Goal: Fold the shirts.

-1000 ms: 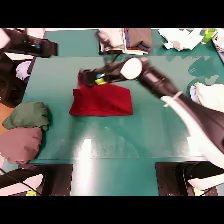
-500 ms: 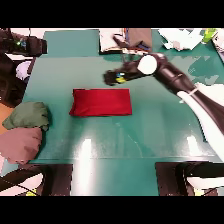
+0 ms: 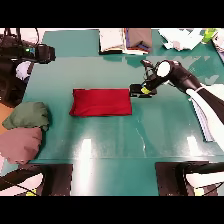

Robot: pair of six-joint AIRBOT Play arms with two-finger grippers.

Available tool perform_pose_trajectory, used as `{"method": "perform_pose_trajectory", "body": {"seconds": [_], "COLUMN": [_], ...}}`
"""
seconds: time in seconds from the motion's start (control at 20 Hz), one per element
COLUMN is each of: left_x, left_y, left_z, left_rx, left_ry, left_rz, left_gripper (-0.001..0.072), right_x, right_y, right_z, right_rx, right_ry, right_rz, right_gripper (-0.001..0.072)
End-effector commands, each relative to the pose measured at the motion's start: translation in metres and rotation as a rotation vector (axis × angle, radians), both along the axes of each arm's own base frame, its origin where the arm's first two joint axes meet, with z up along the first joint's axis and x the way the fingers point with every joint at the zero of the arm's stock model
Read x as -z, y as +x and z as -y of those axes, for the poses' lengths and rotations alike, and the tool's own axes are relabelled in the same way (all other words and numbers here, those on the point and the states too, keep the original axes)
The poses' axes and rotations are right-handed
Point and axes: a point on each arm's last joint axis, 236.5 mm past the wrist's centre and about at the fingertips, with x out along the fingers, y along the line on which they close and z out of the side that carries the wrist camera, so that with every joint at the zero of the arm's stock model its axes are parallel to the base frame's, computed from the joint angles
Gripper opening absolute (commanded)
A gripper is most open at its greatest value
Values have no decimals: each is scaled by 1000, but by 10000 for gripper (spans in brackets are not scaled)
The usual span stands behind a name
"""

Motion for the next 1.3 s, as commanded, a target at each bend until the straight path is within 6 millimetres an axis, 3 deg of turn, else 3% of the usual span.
{"method": "perform_pose_trajectory", "body": {"seconds": [0.0, 0.15, 0.3, 0.35, 0.4, 0.5, 0.55, 0.65, 0.75, 0.85, 1.05, 1.25], "left_x": [7, 8, 10, 10, 10, 6, 5, 5, 4, 4, -2, -5], "left_y": [-3, -5, -7, -7, -7, -7, -8, -10, -15, -25, -39, -43], "left_z": [3, 3, 3, 4, 5, 11, 15, 24, 45, 74, 114, 126], "left_rx": [18, 28, 41, 42, 44, 52, 60, 80, 131, 200, 289, 310], "left_ry": [0, 10, 19, 17, 11, -19, -39, -33, -3, 7, -5, -22], "left_rz": [-18, -25, -32, -32, -32, -27, -27, -24, -6, 6, 36, 45], "left_gripper": [26, 25, 26, 26, 26, 25, 25, 25, 25, 25, 25, 26], "right_x": [30, 53, 63, 65, 66, 63, 58, 38, 5, -34, -101, -139], "right_y": [0, 3, 2, 3, 5, 14, 21, 36, 56, 71, 79, 63], "right_z": [-21, -37, -56, -61, -66, -69, -66, -52, -16, 41, 179, 315], "right_rx": [2, 3, -23, -28, -31, -30, -31, -15, 19, 83, 261, 549], "right_ry": [-2, -14, -14, -11, -8, -6, -17, -30, -75, -142, -249, -293], "right_rz": [-107, -155, -164, -153, -133, -81, -45, 29, 121, 199, 298, 350], "right_gripper": [600, 594, 590, 557, 448, 108, 20, 19, 19, 19, 19, 19]}}
